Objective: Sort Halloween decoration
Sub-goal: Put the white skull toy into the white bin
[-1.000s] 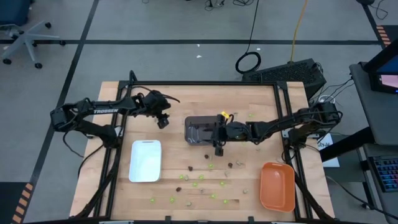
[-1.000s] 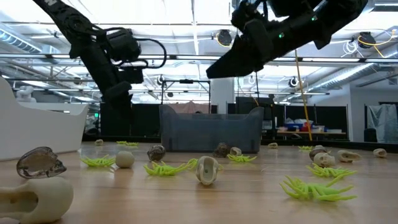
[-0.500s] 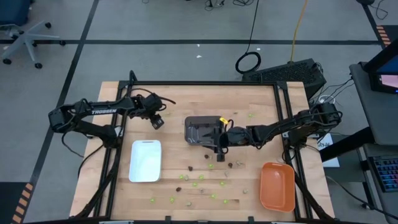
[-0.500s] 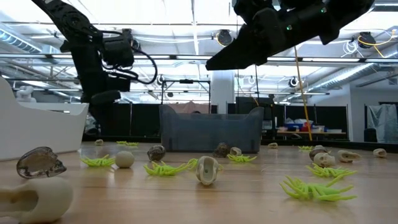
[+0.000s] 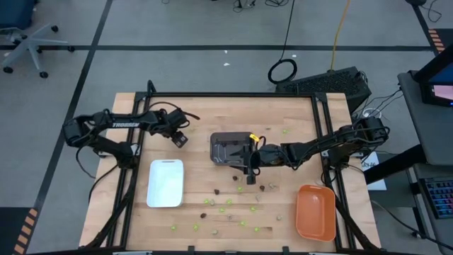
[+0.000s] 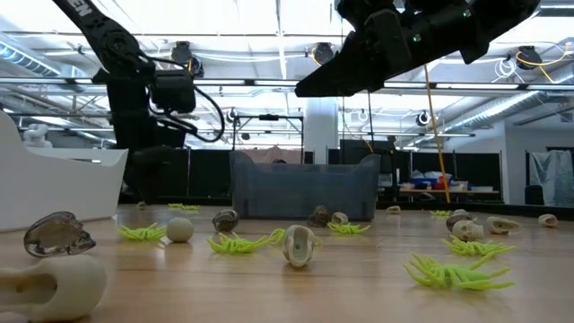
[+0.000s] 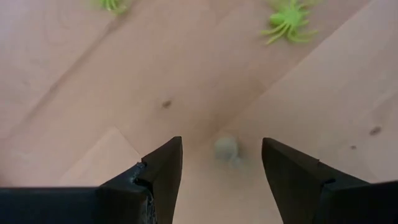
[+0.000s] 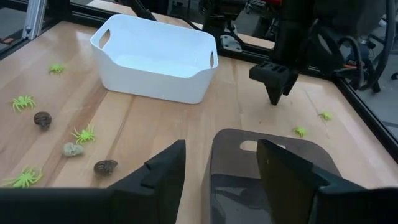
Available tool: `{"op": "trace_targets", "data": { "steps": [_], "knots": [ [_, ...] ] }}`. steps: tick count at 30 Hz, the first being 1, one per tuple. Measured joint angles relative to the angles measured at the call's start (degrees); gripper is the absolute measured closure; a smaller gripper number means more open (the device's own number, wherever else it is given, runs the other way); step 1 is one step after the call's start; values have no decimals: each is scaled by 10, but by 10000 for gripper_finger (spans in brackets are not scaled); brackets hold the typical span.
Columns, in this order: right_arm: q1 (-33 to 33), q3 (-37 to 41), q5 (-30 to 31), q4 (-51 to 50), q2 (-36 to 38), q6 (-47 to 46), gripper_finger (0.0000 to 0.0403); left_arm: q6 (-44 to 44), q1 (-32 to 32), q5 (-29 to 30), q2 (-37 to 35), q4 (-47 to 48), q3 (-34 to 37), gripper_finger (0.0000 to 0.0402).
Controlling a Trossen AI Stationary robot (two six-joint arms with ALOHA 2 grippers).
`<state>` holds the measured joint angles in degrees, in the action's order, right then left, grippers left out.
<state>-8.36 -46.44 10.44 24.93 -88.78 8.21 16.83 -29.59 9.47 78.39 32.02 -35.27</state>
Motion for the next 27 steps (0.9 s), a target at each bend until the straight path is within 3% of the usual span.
{"op": "trace_targets", "data": {
  "steps": [11, 23, 27],
  "knots": [
    [0, 0, 0, 1, 0, -15, 220, 7, 1, -3, 38, -8, -2, 201],
    [0, 0, 0, 2, 0, -30, 220, -11, 1, -35, 39, -1, -2, 365],
    [0, 0, 0, 1, 0, -30, 220, -27, 1, -39, 39, 0, -2, 385]
  ]
}}
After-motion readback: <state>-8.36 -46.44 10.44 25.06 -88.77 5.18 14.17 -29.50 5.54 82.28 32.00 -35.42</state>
